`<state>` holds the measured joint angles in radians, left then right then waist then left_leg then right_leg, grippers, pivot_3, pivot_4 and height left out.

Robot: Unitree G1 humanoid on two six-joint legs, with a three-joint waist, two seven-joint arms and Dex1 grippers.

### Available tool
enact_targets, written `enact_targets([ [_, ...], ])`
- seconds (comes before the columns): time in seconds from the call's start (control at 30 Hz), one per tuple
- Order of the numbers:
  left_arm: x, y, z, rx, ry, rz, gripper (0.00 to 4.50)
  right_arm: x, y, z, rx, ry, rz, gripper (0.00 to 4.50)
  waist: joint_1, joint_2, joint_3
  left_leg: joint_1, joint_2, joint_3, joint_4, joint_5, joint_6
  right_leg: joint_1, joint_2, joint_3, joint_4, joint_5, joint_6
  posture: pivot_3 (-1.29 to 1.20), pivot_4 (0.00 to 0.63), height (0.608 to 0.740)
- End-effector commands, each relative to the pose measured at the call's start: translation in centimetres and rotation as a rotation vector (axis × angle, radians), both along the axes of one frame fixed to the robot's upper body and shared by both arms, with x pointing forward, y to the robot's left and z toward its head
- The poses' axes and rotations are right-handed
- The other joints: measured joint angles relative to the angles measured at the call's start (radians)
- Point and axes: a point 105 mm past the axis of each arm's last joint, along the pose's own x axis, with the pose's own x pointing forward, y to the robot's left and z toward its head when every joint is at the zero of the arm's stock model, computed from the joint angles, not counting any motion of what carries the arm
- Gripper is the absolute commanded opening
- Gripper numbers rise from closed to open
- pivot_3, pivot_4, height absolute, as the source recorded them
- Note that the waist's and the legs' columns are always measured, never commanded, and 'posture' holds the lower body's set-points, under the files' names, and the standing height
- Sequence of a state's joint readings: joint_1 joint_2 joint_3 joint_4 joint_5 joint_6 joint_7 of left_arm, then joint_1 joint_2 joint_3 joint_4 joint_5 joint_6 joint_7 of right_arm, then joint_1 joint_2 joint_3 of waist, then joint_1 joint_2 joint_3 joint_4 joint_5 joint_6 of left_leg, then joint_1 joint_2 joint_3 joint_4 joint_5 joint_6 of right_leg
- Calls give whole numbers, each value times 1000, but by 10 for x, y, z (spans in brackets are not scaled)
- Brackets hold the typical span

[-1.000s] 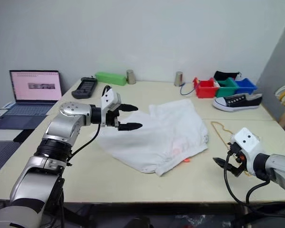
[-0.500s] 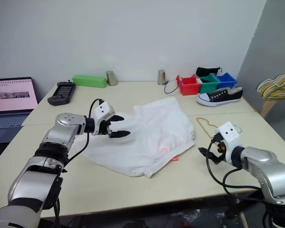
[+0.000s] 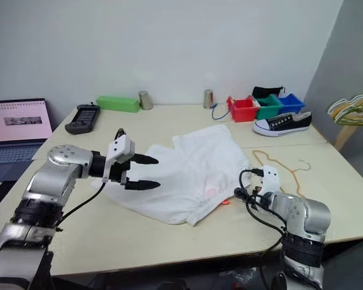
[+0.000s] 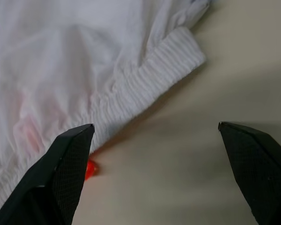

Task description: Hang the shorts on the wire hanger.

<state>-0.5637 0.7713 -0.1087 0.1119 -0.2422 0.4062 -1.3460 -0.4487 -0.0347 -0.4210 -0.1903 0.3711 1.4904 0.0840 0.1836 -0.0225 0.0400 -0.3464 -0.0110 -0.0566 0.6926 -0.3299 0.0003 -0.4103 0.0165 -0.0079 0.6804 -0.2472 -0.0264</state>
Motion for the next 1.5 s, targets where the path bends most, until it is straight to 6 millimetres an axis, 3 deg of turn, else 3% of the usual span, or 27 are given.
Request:
enact_targets([
  [0.03,0,-1,17,-31,-70,45,4441,18,19,12,75,-49,29,4500,0,0,0,1,0,0,-1,0,0,0,0,0,0,0,0,378,0,740],
  [0.27,-3,5,20,-33,-81,98,4441,33,24,6,95,-23,36,4500,3,2,1,1,0,0,-5,0,0,-1,1,0,0,-1,-2,437,0,740],
  [0.37,-8,10,19,-28,-87,121,4500,36,19,-1,60,-14,31,3973,7,2,0,2,0,0,-7,0,0,0,1,0,-1,-1,-2,455,0,740],
  [0.5,-11,14,19,-26,-92,146,4500,45,8,1,-49,-65,47,2893,12,2,0,3,0,0,-10,0,0,0,0,0,-1,-2,-2,479,0,740],
  [0.6,-11,15,19,-26,-98,159,4500,62,-5,14,-151,-144,31,2253,22,2,1,3,0,-1,-11,0,0,0,0,-1,-1,-2,-2,484,0,740],
  [0.87,-8,14,22,-34,-118,170,4500,101,-6,47,-298,-297,76,35,38,4,1,2,1,-1,-13,0,0,-2,0,-1,0,-3,-4,484,0,740],
  [1.07,-2,5,22,-48,-131,156,4500,133,-11,62,-434,-407,98,35,46,4,2,1,1,-1,-13,0,0,-4,1,-2,0,-4,-6,461,0,740],
  [1.23,0,0,21,-60,-135,154,4500,139,-22,58,-474,-409,84,35,51,4,1,1,2,0,-13,0,-1,-4,1,-2,0,-4,-6,454,0,740],
  [1.37,0,0,19,-65,-131,158,4500,134,-22,55,-458,-394,142,725,60,4,2,-1,2,0,-13,1,-1,-6,0,-1,0,-4,-7,448,0,740],
  [1.5,-1,3,19,-64,-128,169,4500,125,-31,62,-480,-379,175,1830,62,4,2,-1,2,-1,-13,1,-1,-7,0,-1,0,-4,-7,445,0,740],
])
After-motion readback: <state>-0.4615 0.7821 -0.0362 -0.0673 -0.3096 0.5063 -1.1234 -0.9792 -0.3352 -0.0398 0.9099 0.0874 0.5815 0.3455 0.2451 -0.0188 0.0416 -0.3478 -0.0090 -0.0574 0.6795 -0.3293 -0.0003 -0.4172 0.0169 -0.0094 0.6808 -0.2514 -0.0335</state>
